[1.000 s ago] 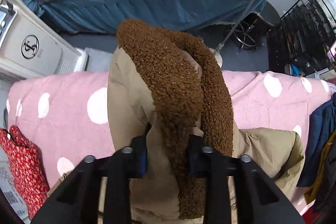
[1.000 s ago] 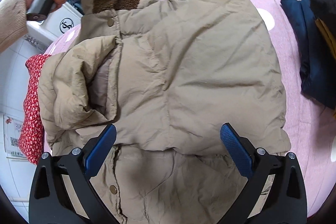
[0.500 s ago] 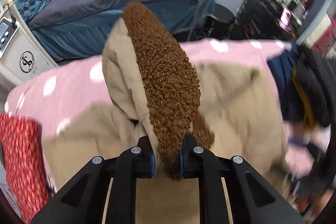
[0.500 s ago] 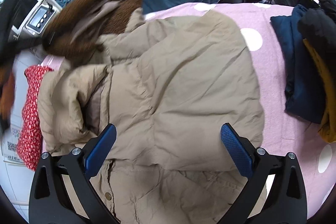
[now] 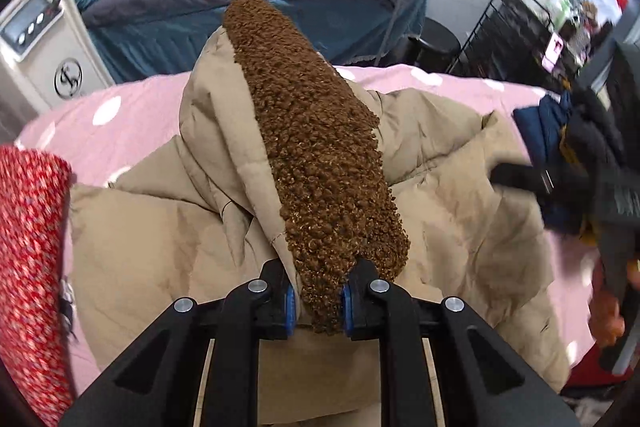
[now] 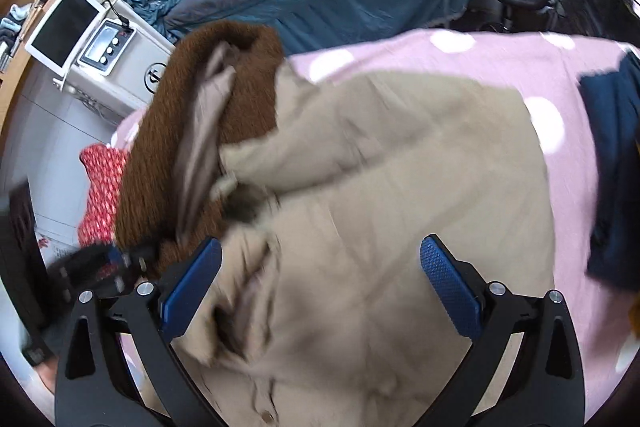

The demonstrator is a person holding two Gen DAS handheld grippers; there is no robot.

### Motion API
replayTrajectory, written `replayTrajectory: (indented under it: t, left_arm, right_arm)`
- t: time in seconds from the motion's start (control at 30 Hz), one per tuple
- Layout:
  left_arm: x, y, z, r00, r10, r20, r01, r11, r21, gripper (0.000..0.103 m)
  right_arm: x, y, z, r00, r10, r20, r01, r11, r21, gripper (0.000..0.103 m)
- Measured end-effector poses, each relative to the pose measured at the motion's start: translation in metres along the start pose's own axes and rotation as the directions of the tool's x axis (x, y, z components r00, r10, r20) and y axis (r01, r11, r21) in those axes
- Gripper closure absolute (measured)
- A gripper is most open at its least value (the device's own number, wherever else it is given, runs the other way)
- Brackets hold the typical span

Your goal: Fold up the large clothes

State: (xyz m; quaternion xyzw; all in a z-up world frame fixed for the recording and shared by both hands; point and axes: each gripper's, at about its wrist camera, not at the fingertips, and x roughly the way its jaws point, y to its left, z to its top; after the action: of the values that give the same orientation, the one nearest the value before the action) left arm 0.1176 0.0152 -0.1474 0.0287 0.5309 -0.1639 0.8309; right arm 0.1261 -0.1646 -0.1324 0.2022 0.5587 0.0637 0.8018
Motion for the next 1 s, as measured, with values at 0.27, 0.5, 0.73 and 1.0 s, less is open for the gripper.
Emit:
replayTrajectory:
  t: [0.27,0.5,0.73,1.0]
  left_arm:
    - [-0.001,0.011,-0.005,0.999,-0.038,0.007,0.038,0.998,-0.041,0.086]
    - [0.000,0.019,-0.005,0.997,-0.074,0.010,0.074,0.994,-0.086,0.086]
    - [0.002,0.020,-0.008,0.997,-0.077,0.011,0.077,0.994,-0.082,0.086]
    - [0.002,0.033,-0.002,0.994,-0.107,0.009,0.108,0.984,-0.142,0.084]
  right_arm:
    - [0.058,0.025,0.103,0.999,0.034,-0.025,-0.034,0.999,0.003,0.005]
    - [0.142,0.043,0.176,0.991,0.096,-0.094,-0.086,0.991,0.106,0.005]
    - [0.213,0.049,0.189,0.973,0.051,-0.223,-0.021,0.991,0.136,0.033]
    - [0.153,0.051,0.180,0.995,0.063,-0.072,-0.062,0.998,0.011,0.087]
